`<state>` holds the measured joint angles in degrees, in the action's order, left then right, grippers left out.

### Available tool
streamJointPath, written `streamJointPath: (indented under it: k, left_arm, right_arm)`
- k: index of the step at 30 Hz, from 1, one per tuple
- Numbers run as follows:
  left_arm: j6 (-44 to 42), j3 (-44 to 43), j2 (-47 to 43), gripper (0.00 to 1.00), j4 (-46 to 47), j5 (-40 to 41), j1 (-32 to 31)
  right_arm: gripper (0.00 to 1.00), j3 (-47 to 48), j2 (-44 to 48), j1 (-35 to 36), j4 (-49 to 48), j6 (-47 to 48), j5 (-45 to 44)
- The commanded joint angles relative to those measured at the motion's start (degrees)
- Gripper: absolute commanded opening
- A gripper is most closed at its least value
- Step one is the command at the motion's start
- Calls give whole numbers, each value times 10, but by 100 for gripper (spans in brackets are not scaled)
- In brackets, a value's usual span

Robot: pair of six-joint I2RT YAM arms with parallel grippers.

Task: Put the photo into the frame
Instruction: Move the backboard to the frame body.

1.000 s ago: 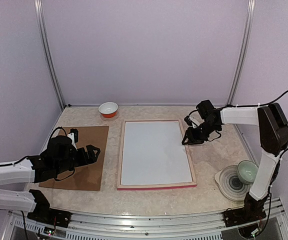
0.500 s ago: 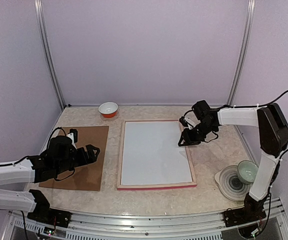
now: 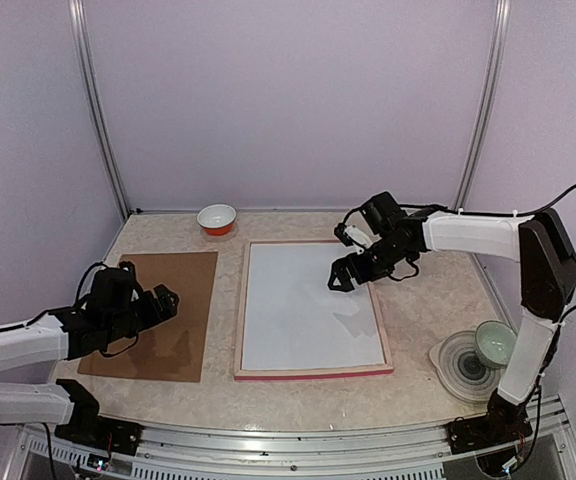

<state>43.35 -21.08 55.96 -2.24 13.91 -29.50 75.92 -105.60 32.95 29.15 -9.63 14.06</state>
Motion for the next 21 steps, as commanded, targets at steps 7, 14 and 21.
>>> streamJointPath:
  k: [7, 14, 21]
  left_arm:
    - [11, -20, -40, 99, -58, -5, 63]
    - [22, -57, -58, 99, -121, 8, 146]
    - [11, -92, -45, 99, -151, -15, 260]
  right_arm:
    - [99, -16, 141, 30, -125, -20, -242]
    - [87, -32, 147, 17, -182, -73, -149]
    - [97, 3, 120, 33, -189, -112, -127]
